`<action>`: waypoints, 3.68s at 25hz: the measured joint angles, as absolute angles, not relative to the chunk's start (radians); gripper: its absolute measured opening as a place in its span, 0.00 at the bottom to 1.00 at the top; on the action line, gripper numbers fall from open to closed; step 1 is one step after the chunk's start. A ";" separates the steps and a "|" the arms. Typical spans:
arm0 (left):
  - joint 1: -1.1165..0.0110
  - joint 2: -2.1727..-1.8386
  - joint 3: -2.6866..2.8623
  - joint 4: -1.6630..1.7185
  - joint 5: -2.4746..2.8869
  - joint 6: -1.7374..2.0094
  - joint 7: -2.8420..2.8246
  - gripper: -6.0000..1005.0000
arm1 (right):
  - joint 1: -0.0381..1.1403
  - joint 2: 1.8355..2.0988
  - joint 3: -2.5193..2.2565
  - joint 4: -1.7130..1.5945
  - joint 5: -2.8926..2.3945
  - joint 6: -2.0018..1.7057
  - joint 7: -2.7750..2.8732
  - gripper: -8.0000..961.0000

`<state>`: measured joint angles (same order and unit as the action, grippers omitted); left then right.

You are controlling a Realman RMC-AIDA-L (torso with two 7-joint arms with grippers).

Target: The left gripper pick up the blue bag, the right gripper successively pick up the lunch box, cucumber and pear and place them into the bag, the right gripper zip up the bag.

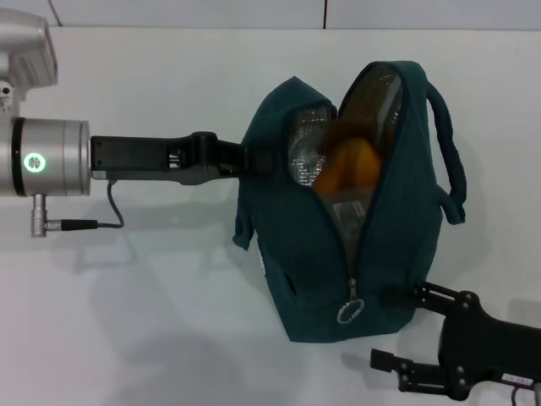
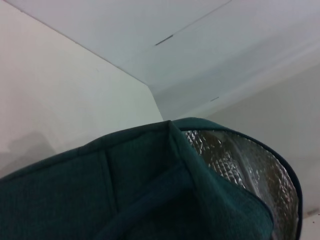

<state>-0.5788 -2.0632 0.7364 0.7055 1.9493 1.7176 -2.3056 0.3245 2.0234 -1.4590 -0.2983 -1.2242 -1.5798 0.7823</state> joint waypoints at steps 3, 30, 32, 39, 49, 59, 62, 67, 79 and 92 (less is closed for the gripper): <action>-0.576 -2.065 0.736 0.706 1.948 1.722 -2.307 0.11 | 0.343 2.023 -1.475 -0.295 -1.224 -1.558 0.782 0.83; -0.569 -2.078 0.734 0.706 1.945 1.727 -2.291 0.12 | 0.355 2.026 -1.798 -0.344 -0.881 -1.429 0.781 0.80; -0.569 -2.078 0.734 0.706 1.945 1.727 -2.291 0.12 | 0.355 2.026 -1.798 -0.344 -0.881 -1.429 0.781 0.80; -0.568 -2.077 0.734 0.706 1.945 1.727 -2.290 0.12 | 0.363 2.027 -1.910 -0.416 -0.861 -1.385 0.817 0.77; -0.568 -2.075 0.735 0.706 1.943 1.727 -2.287 0.12 | 0.354 2.025 -1.922 -0.411 -0.817 -1.358 0.832 0.72; -0.566 -2.074 0.732 0.706 1.943 1.727 -2.287 0.12 | 0.352 2.023 -1.928 -0.404 -0.808 -1.354 0.844 0.68; -0.566 -2.074 0.733 0.706 1.943 1.727 -2.287 0.12 | 0.351 2.022 -1.922 -0.403 -0.808 -1.347 0.857 0.67; -0.566 -2.074 0.734 0.706 1.943 1.727 -2.286 0.12 | 0.351 2.022 -1.921 -0.405 -0.808 -1.332 0.858 0.65; -0.566 -2.074 0.735 0.706 1.943 1.728 -2.275 0.12 | 0.353 2.022 -1.922 -0.410 -0.808 -1.308 0.859 0.16; -0.556 -2.070 0.723 0.710 1.942 1.726 -2.263 0.13 | 0.306 2.002 -1.844 -0.401 -0.805 -1.424 0.857 0.02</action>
